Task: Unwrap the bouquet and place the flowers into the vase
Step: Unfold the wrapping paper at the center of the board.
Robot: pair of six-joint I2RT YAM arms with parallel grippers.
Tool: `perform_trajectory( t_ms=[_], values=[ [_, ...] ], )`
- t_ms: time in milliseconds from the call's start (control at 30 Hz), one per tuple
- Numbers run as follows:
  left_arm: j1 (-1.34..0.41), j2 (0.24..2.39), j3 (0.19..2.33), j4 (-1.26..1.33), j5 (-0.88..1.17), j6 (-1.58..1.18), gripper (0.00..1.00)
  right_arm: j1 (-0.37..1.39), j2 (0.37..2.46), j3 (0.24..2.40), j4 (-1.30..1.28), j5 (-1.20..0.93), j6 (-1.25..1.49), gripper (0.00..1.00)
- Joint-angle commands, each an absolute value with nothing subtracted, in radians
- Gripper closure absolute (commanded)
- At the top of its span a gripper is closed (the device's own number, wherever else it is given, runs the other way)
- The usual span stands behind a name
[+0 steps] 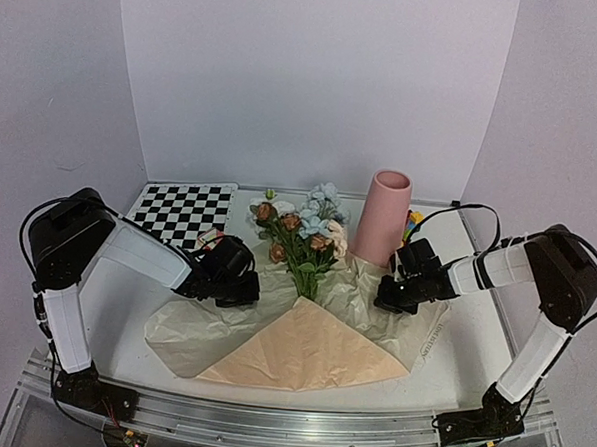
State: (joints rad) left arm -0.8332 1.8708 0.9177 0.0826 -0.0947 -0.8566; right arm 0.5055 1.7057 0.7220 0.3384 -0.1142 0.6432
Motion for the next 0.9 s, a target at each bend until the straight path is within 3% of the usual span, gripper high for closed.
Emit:
perform_trajectory(
  t_ms=[0,433,667,867],
  values=[
    [-0.804,1.931,0.964,0.024,-0.139,-0.839,1.0,0.485,1.752,0.751,0.245,-0.037,0.618,1.0],
    [-0.81,1.777,0.953,0.023,-0.139,-0.745,0.97,0.487,1.253,0.749,0.162,-0.228,0.654,0.98],
    [-0.844,1.669,0.926,0.018,-0.13,-0.761,0.92,0.486,1.049,0.912,0.008,-0.357,0.758,0.95],
    [-0.853,1.615,0.881,0.009,-0.132,-0.784,0.91,0.486,0.869,0.92,0.002,-0.299,0.862,0.94]
  ],
)
